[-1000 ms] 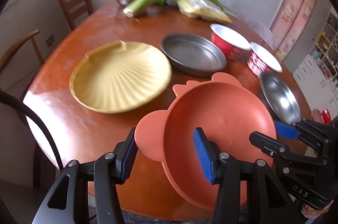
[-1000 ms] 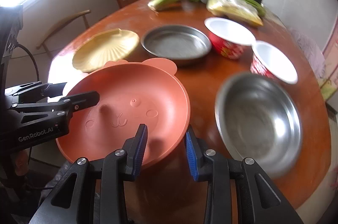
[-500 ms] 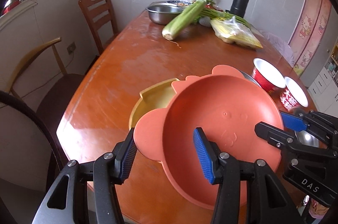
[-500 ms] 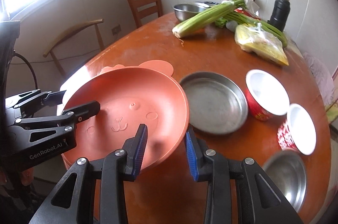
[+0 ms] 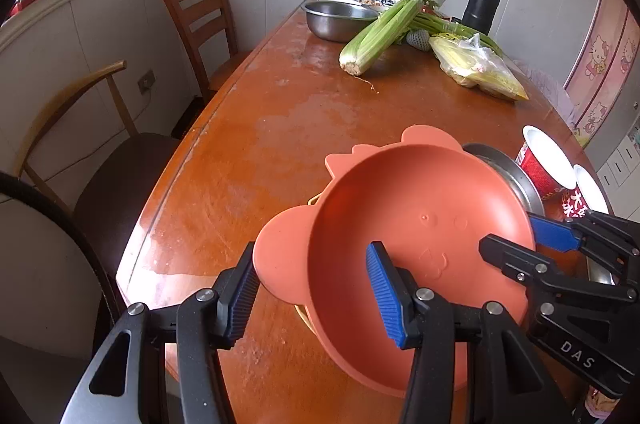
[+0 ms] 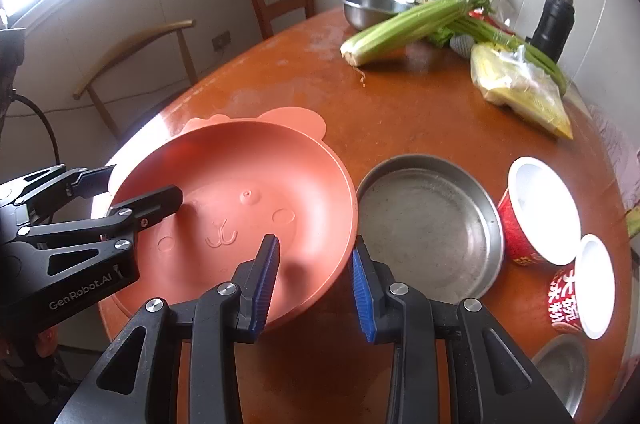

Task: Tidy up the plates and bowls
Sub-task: 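Lift the orange plate and lower it onto the yellow plate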

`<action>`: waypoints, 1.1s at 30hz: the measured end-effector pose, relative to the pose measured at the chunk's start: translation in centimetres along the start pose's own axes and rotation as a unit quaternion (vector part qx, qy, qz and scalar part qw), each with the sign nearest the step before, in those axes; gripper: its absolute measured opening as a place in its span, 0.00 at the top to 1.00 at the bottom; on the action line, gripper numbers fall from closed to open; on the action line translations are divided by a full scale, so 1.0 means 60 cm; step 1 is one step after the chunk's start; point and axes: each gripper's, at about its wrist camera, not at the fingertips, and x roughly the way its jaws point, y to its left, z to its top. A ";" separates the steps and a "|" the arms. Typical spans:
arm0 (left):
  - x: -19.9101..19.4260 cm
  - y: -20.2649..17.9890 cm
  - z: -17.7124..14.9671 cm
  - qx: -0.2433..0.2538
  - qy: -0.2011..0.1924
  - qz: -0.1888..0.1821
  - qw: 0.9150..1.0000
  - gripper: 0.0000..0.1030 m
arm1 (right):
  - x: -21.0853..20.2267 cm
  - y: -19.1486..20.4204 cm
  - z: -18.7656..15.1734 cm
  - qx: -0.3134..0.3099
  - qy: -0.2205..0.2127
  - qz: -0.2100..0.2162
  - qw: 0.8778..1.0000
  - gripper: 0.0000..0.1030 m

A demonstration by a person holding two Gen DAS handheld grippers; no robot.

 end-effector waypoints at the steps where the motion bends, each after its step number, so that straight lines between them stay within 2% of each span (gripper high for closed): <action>1: 0.005 0.001 0.000 0.000 0.004 0.002 1.000 0.49 | 0.005 0.000 0.001 0.000 0.003 0.001 1.000 0.65; 18: 0.031 0.003 -0.008 0.000 0.019 0.012 1.000 0.49 | 0.049 0.002 -0.001 -0.003 0.032 0.000 0.999 0.65; 33: 0.043 0.004 -0.013 0.000 0.029 0.016 0.999 0.49 | 0.059 0.010 0.000 -0.013 0.039 -0.016 0.999 0.65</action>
